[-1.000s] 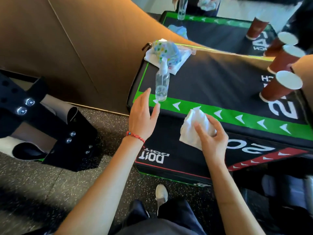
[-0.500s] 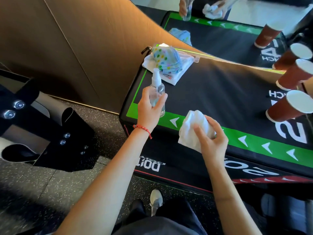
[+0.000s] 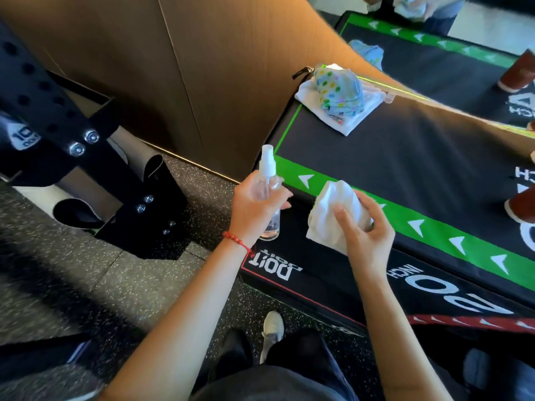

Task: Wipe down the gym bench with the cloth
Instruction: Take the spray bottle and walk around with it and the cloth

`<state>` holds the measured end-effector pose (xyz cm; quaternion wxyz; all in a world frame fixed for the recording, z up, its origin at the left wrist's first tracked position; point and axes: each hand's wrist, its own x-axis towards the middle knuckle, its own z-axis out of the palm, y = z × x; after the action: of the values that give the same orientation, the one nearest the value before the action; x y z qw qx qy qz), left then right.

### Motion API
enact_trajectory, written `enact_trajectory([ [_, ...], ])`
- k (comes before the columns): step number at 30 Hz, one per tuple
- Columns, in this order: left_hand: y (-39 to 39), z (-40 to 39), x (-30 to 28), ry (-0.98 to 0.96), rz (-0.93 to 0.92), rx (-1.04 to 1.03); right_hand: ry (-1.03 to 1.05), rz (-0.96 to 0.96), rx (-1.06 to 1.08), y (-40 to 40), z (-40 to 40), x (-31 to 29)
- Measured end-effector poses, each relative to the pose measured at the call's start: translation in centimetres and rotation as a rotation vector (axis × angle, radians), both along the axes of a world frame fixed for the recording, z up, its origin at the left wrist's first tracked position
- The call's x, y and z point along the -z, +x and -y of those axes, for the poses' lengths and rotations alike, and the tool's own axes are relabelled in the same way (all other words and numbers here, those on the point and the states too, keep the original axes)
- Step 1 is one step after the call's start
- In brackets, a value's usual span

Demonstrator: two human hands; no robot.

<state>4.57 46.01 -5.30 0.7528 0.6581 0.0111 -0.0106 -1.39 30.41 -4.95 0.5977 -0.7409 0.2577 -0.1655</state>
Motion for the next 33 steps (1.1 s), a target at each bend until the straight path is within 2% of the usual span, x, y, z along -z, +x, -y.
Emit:
enact_trajectory([
  [8,-5.5,-6.3,1.6,-0.015,-0.095,-0.011,-0.007,-0.027,-0.117,-3.3,-5.4,1.0],
  [13,-9.4,-9.4,2.4,-0.089,-0.202,-0.106,0.005,-0.088,-0.177,-5.6,-8.6,2.0],
  [17,-12.1,-10.9,2.9,0.023,-0.269,-0.168,-0.010,-0.103,-0.274,-7.1,-10.2,2.9],
  [22,-14.8,-11.6,3.7,0.065,-0.311,-0.238,-0.010,-0.113,-0.421,-6.9,-11.0,3.1],
  [29,-17.9,-9.2,4.5,0.083,-0.328,-0.479,0.002,-0.142,-0.685,-5.4,-9.7,4.1],
  [33,-20.4,-7.0,4.9,0.000,-0.311,-0.660,-0.018,-0.161,-0.843,-5.2,-9.0,4.9],
])
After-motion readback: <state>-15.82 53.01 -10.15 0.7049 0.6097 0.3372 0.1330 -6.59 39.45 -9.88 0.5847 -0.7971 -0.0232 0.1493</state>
